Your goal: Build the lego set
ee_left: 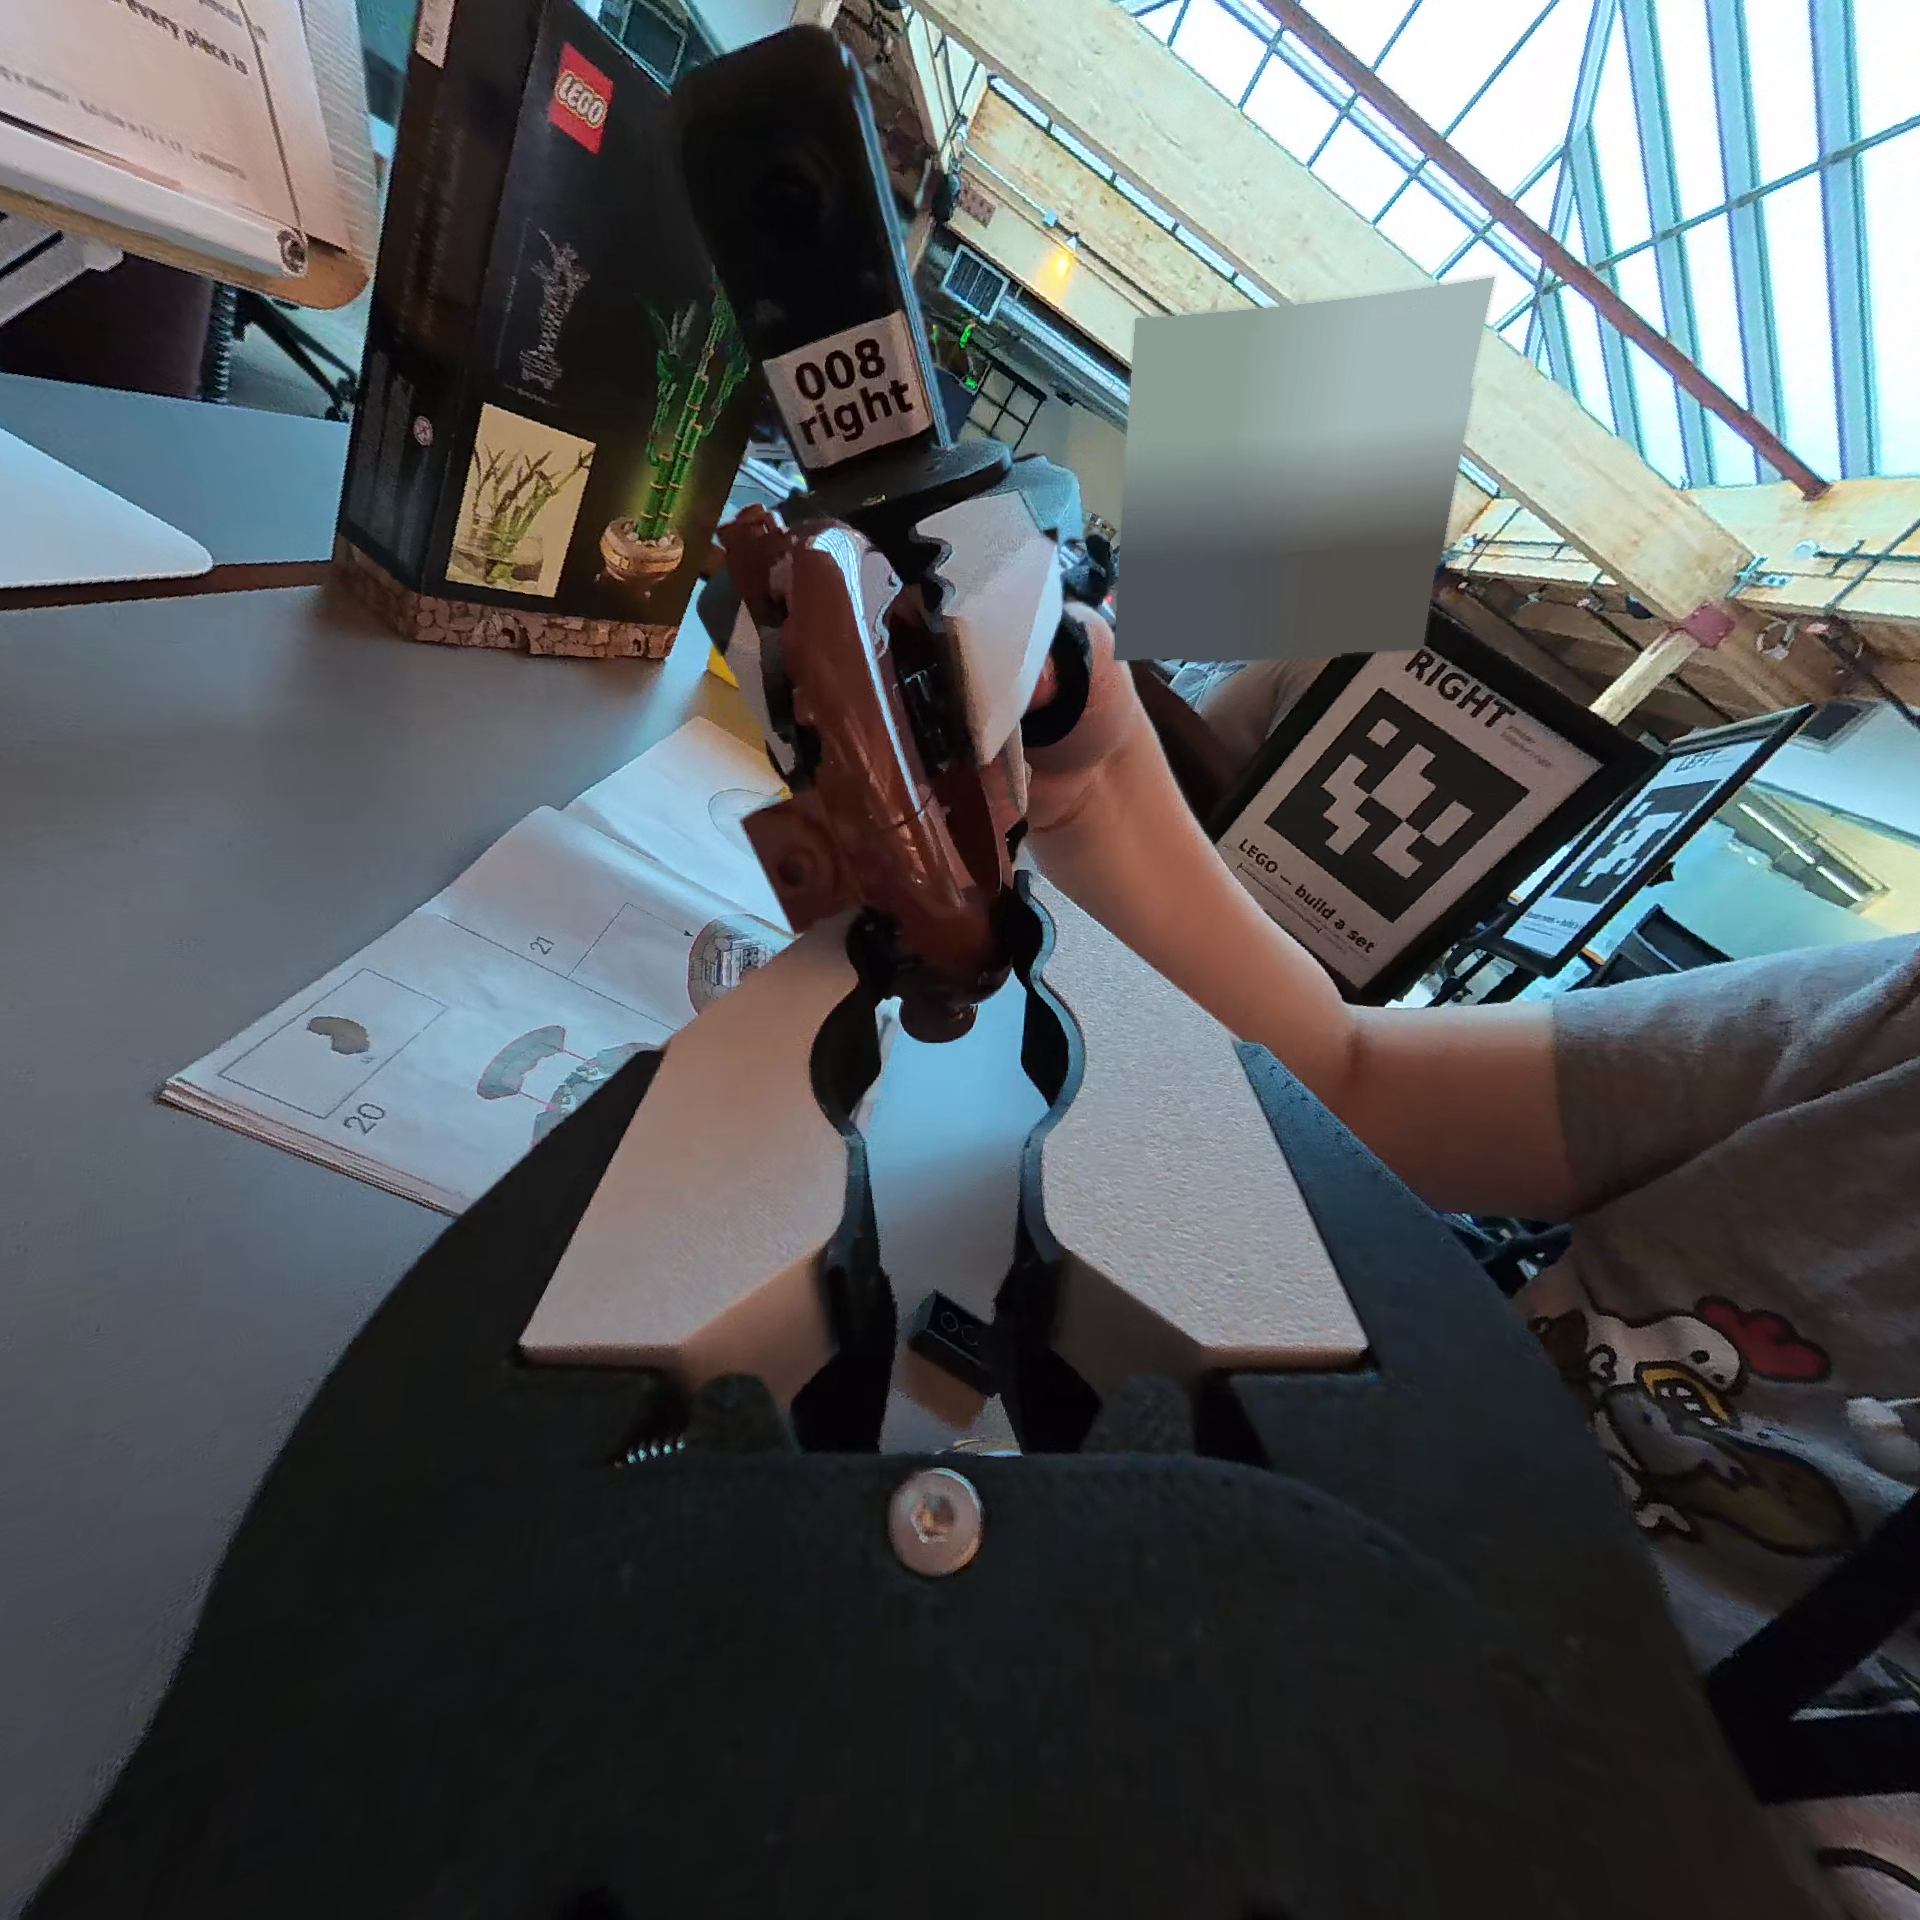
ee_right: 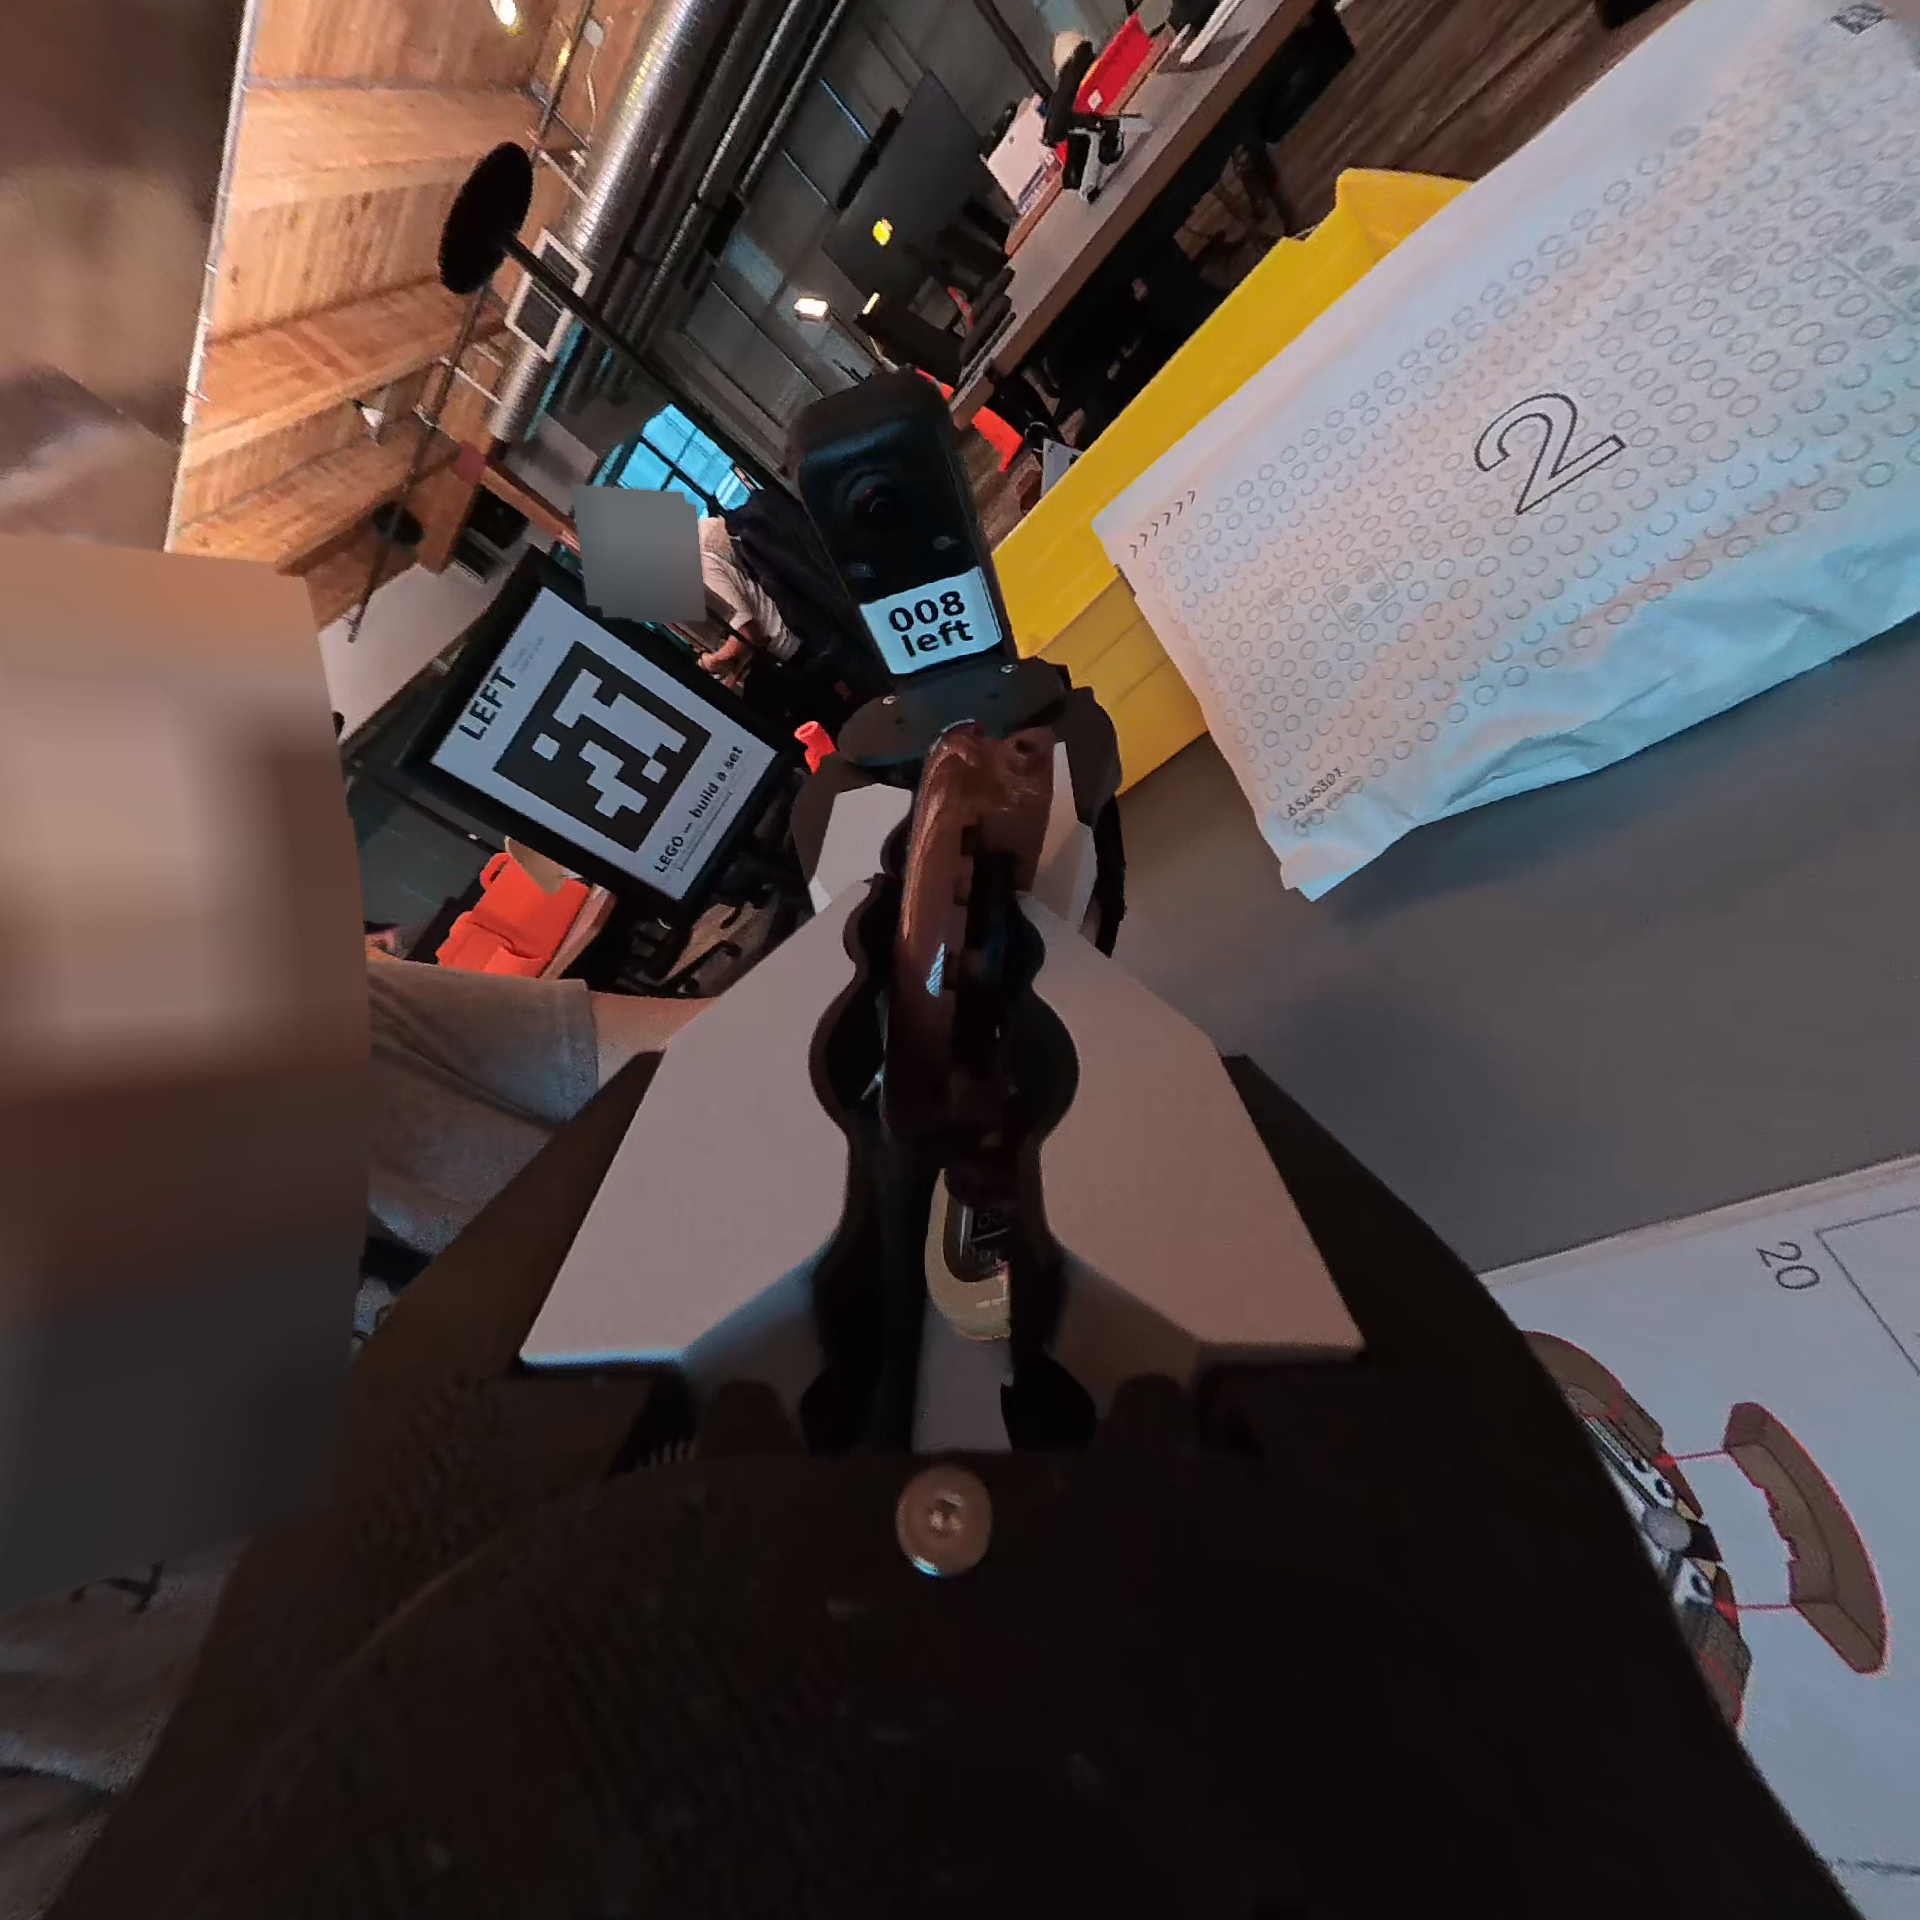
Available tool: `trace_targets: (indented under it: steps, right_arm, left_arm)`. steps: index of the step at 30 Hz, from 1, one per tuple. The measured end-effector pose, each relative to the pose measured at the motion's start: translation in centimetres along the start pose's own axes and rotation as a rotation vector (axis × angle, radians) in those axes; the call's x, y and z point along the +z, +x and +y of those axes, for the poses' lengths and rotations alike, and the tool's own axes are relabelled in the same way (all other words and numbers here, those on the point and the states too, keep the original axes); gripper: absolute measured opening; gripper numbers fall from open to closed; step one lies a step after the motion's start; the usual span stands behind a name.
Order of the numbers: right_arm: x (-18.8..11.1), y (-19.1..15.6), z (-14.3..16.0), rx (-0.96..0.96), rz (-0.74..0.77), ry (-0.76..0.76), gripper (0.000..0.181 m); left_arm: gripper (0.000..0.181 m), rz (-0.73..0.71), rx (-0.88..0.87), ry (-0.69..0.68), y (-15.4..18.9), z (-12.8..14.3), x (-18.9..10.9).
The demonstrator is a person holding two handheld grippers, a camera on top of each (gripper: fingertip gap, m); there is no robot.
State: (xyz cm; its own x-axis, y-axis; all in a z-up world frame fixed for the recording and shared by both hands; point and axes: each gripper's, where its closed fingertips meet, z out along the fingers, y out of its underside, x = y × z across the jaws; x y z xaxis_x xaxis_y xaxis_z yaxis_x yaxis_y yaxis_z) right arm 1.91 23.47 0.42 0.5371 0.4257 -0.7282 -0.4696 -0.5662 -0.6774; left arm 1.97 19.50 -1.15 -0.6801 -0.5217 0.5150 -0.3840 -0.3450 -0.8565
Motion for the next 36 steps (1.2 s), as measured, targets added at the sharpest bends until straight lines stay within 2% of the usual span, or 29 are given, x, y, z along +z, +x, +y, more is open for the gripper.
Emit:
trace_targets:
  steps: [6,7,9,10,11,14,16,17,19,21,25,28,30,32,36]
  right_arm:
    - [-0.5,-0.6,0.3,-0.083,-0.013,-0.024,0.018]
    - [-0.9,-0.9,0.2,-0.065,-0.032,-0.023,0.031]
    - [-2.0,-0.9,-0.7,-0.05,-0.026,0.032,0.042]
    - [-2.4,-0.8,-0.9,-0.062,-0.022,0.045,0.028]
    - [-2.7,-0.8,-1.0,-0.066,-0.021,0.057,0.024]
    - [-2.5,-0.2,-1.3,-0.043,0.026,0.07,0.032]
    - [-2.3,0.8,-0.5,-0.033,0.089,0.014,0.023]
    - [-2.3,0.9,-0.1,-0.02,0.088,-0.006,0.026]
    - [-2.1,0.9,0.3,0.045,0.052,-0.011,0.044]
    - [-2.0,1.7,-0.2,0.111,0.053,0.034,0.055]
    - [-1.4,3.2,0.7,0.088,0.127,-0.017,0.051]
    - [-1.0,3.8,1.4,0.082,0.159,-0.053,0.036]
    - [-1.1,3.5,1.4,0.098,0.121,-0.048,0.036]
    - [-1.2,3.0,1.1,0.138,0.057,-0.019,0.027]
    - [-1.1,3.3,1.4,0.144,0.047,-0.03,0.027]
  left_arm:
    - [0.019,-0.005,0.032,0.007,0.2,-0.2,0.1]
    - [0.019,0.003,0.036,0.027,0.4,-0.5,0.0]
    - [0.019,0.012,0.029,0.059,0.7,-1.2,-0.4]
    - [0.019,-0.002,0.02,0.062,0.5,-1.3,-0.6]
    - [0.019,-0.015,-0.001,0.064,0.2,-1.3,-0.7]
    - [0.019,-0.013,-0.128,0.063,-0.6,-1.0,-0.6]
    - [0.019,0.006,-0.2,0.084,-0.9,-1.1,-0.7]
    - [0.019,0.003,-0.233,0.09,-1.2,-1.1,-0.8]
    - [0.019,-0.011,-0.266,0.07,-1.6,-0.6,-0.9]
    - [0.019,-0.052,-0.254,0.012,-2.0,0.2,-0.7]
    - [0.019,-0.131,-0.228,-0.064,-2.4,1.4,-0.2]
    - [0.019,-0.132,-0.251,-0.071,-2.4,1.6,-0.1]
    - [0.019,-0.119,-0.271,-0.048,-2.4,1.3,-0.3]
    - [0.019,-0.085,-0.297,-0.022,-2.1,0.9,-0.4]
    - [0.019,-0.142,-0.248,-0.062,-2.5,1.4,-0.5]
